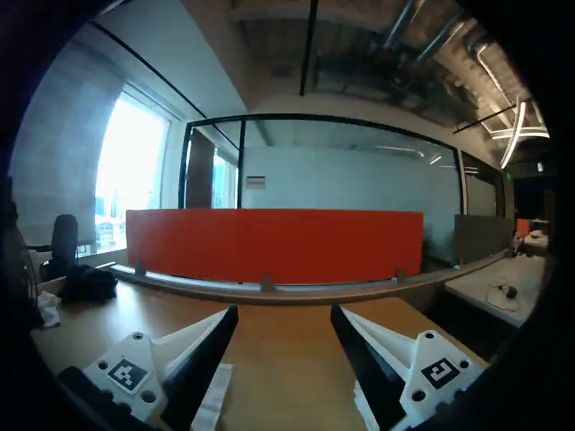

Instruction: Fold towel

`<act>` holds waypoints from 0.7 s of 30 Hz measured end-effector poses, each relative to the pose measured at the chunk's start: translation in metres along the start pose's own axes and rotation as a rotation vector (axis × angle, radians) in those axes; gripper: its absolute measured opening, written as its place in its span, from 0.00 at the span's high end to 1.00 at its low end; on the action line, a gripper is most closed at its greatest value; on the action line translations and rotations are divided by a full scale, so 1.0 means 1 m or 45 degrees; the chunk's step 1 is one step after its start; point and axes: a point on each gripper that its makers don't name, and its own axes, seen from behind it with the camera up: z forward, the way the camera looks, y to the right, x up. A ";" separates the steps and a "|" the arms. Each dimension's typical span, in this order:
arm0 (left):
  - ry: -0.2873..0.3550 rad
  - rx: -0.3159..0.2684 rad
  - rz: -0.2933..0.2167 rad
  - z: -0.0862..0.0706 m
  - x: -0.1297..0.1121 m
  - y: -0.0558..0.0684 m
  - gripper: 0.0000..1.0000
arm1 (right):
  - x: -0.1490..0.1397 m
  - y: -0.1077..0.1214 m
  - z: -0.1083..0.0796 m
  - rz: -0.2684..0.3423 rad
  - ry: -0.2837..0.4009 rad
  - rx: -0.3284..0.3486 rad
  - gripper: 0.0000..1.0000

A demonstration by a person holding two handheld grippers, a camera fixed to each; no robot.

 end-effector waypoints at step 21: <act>-0.087 -0.143 0.083 0.001 0.031 0.025 0.04 | 0.046 -0.013 -0.001 -0.042 -0.070 0.074 0.00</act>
